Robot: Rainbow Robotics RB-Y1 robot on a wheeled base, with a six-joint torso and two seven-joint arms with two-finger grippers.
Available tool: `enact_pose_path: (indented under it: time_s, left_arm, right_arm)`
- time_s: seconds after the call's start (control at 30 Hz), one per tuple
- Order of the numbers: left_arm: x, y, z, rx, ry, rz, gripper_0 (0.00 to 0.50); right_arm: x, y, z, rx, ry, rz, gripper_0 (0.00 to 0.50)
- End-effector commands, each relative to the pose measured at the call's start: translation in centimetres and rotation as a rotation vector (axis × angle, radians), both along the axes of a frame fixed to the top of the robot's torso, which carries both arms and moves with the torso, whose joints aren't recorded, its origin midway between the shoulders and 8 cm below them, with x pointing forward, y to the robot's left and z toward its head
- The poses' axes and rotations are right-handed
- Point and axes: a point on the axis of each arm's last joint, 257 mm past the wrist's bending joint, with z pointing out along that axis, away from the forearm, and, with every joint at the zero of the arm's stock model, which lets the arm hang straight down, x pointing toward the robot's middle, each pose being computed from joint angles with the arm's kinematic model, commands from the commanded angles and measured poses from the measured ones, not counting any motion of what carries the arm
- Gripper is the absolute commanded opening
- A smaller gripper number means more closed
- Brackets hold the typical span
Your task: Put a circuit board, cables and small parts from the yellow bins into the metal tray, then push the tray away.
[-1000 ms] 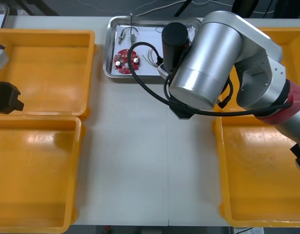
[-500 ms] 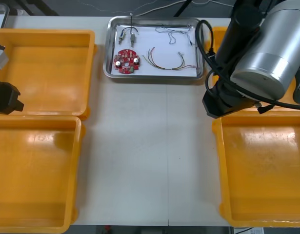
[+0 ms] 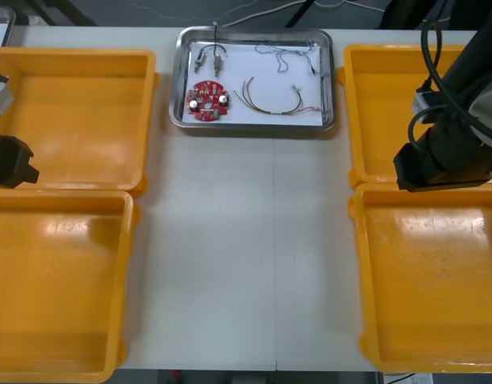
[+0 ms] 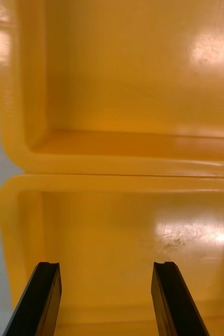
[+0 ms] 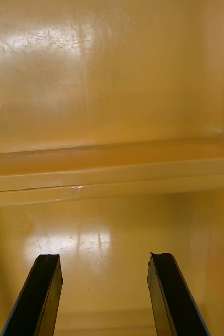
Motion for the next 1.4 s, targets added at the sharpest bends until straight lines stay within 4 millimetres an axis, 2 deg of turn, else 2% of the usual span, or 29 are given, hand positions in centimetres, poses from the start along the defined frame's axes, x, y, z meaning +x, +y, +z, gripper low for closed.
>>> enact_pose_path:
  time_s: [0.03,0.33,0.6,0.9,1.4]
  left_arm:
    - [-0.4,1.6,1.5,-0.012,-0.031,0.108,0.482]
    - [-0.4,1.6,1.5,-0.012,-0.031,0.108,0.481]
    - [-0.4,1.6,1.5,-0.012,-0.031,0.108,0.481]
    - [-0.4,1.6,1.5,-0.012,-0.031,0.108,0.482]
    - [-0.4,1.6,1.5,-0.012,-0.031,0.108,0.48]
  right_arm:
    - [-0.8,-3.5,1.2,0.014,-0.02,-0.077,0.5]
    - [-2.4,-7.8,0.6,0.062,-0.009,-0.169,0.5]
    - [-2.0,-10.2,0.3,0.035,-0.033,-0.136,0.5]
    - [-1.3,-10.8,-0.3,0.061,-0.03,-0.087,0.5]
    - [-1.8,-9.5,-2.9,0.144,-0.026,-0.094,0.5]
